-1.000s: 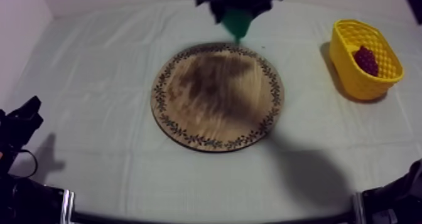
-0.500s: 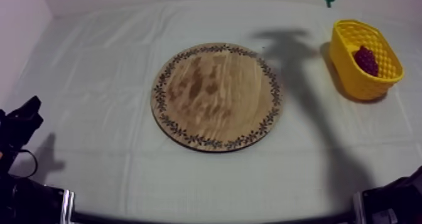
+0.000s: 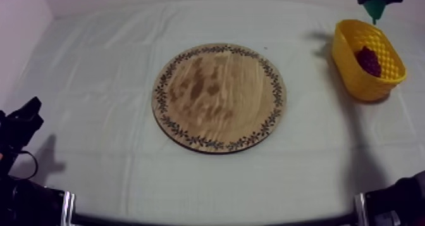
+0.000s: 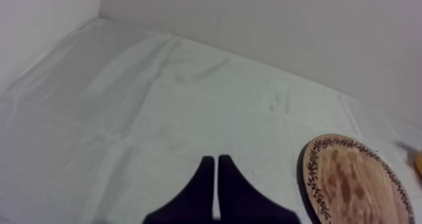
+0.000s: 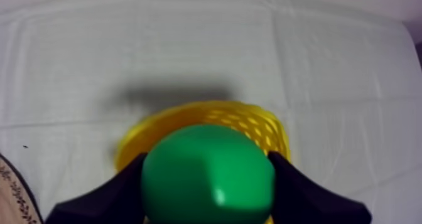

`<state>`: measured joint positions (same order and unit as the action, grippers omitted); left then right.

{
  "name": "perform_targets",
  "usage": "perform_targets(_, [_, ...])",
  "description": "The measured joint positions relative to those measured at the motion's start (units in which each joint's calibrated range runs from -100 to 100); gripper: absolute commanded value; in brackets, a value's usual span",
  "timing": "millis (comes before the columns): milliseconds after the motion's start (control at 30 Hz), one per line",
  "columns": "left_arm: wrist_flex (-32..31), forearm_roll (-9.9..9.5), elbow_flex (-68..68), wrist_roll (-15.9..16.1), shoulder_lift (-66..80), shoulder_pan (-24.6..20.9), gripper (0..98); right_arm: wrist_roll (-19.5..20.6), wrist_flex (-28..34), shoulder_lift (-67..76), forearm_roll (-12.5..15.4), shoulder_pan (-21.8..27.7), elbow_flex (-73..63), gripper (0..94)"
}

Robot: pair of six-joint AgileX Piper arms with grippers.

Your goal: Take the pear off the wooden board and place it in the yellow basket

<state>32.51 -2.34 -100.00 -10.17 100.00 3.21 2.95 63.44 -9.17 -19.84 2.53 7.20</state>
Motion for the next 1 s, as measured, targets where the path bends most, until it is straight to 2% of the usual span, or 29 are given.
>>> perform_targets(233, [0.0,0.00,0.0,0.0,0.0,0.0,0.1,1.2,-5.3,-0.7,-0.3,2.5,8.8,42.9])
perform_targets(400, [0.0,0.00,0.0,0.0,0.0,0.0,0.1,1.1,-7.2,-2.1,1.0,3.1,12.8,44.7])
perform_targets(467, [0.0,0.00,0.0,0.0,0.0,0.0,0.1,1.1,-8.4,-2.8,1.4,3.2,13.7,48.2])
perform_targets(633, [0.0,0.00,0.0,0.0,0.0,0.0,0.1,0.3,-10.4,-4.5,3.1,3.9,14.4,63.8])
perform_targets(733, [0.0,0.00,0.0,0.0,0.0,0.0,0.1,-0.4,-12.4,-4.8,4.2,4.4,14.5,68.8])
perform_targets(900, [0.0,0.00,0.0,0.0,0.0,0.0,0.1,-1.3,-16.6,-3.6,4.9,4.8,16.5,66.7])
perform_targets(1000, [0.0,0.00,0.0,0.0,0.0,0.0,0.1,-1.3,-20.9,-1.4,4.4,5.2,19.4,66.5])
